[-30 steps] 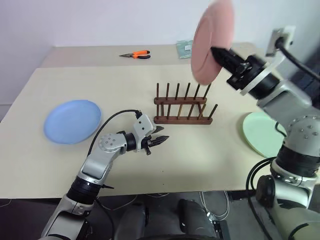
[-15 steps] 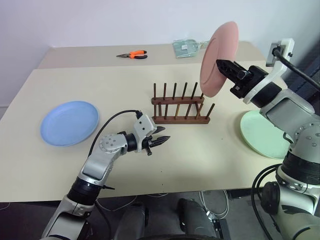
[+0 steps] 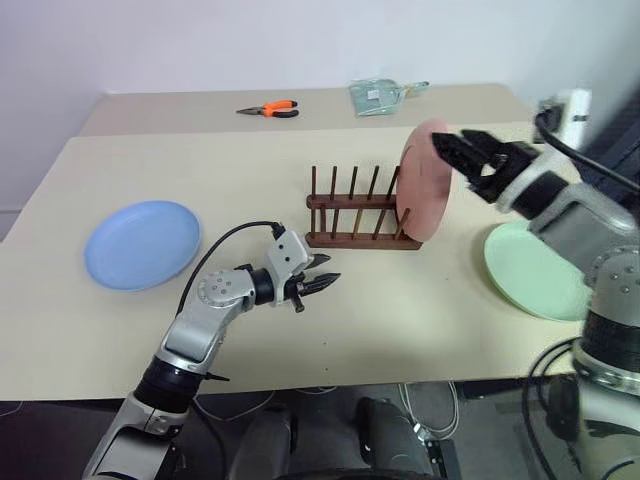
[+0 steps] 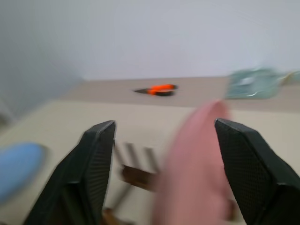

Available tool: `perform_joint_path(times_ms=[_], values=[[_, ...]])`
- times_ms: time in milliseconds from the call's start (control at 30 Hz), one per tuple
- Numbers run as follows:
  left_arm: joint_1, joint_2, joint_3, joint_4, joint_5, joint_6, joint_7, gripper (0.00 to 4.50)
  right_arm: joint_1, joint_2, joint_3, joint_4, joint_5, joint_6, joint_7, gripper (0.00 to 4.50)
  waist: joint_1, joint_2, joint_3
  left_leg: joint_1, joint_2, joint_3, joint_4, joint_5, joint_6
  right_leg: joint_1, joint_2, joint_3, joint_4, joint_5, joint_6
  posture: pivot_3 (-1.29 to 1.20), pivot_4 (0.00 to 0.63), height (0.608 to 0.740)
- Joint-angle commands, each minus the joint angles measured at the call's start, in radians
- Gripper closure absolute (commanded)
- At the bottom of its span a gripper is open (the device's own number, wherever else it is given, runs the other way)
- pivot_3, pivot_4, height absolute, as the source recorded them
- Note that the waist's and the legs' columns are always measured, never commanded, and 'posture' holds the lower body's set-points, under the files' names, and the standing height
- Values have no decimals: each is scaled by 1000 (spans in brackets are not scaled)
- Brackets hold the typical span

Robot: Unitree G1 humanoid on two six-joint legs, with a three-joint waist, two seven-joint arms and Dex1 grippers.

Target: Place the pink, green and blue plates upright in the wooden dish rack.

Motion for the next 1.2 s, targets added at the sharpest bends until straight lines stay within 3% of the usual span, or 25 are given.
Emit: perform_joint_path(times_ms=[33, 67, 167, 433, 567, 767, 967, 1067, 1200], values=[[-8, -3, 2, -16, -4, -24, -5, 2689, 142, -159, -86, 51, -108, -29, 158, 494, -3, 0, 0, 0, 0, 0, 0, 0, 1, 1, 0, 0, 0, 0, 1, 0, 150, 740], [-10, -3, -2, -11, -4, -28, -11, 2689, 223, -207, -70, 46, -158, -43, 203, 83, -6, -1, 0, 0, -1, 1, 1, -1, 1, 1, 0, 1, -1, 0, 1, 0, 150, 740], [-18, -6, -11, 6, -3, -38, -23, 2689, 405, -278, -7, -4, -262, -68, 276, 83, -11, -1, 0, 2, 0, 2, 0, -1, 2, 1, 0, 2, 0, -1, 0, 0, 150, 740], [-42, -16, -23, 31, 2, -50, -40, 2689, 486, -166, 149, -50, -409, -38, 184, 83, -30, 0, 0, 4, 2, 6, 1, -1, 2, 1, 0, 4, 2, -3, 2, 0, 150, 740], [-38, -14, -23, 27, 5, -49, -40, 2689, 477, -144, 204, 5, -514, -65, 154, 1403, -23, 0, 0, 2, 0, 6, 1, -1, 2, 0, -1, 5, 1, -3, 3, 0, 150, 740], [-28, -6, -20, 19, 7, -50, -36, 2689, 422, -141, 219, 67, -612, -124, 150, 4455, -13, 0, 0, 3, 0, 6, 1, -1, 2, 0, -1, 5, 1, -3, 2, 0, 150, 740], [-30, -13, -15, 13, 2, -45, -28, 2689, 287, -149, 216, 133, -794, -377, 79, 4489, -12, 0, 0, 3, 0, 6, 1, -1, 2, 0, -1, 5, 1, -3, 3, 0, 150, 740], [-37, -13, -14, 18, 1, -47, -29, 2689, 41, -101, 147, 88, -712, -470, 95, 4489, -31, 6, 3, 3, 0, 7, 2, -1, 1, -1, -1, 6, 1, -2, 2, 0, 150, 740], [-41, -13, -10, 28, 1, -50, -31, 2689, -191, -46, 160, -8, -532, -430, 235, 4489, -32, 4, 2, 4, 2, 5, -2, -1, 1, -1, 1, 4, 2, -1, 6, 0, 150, 740]])
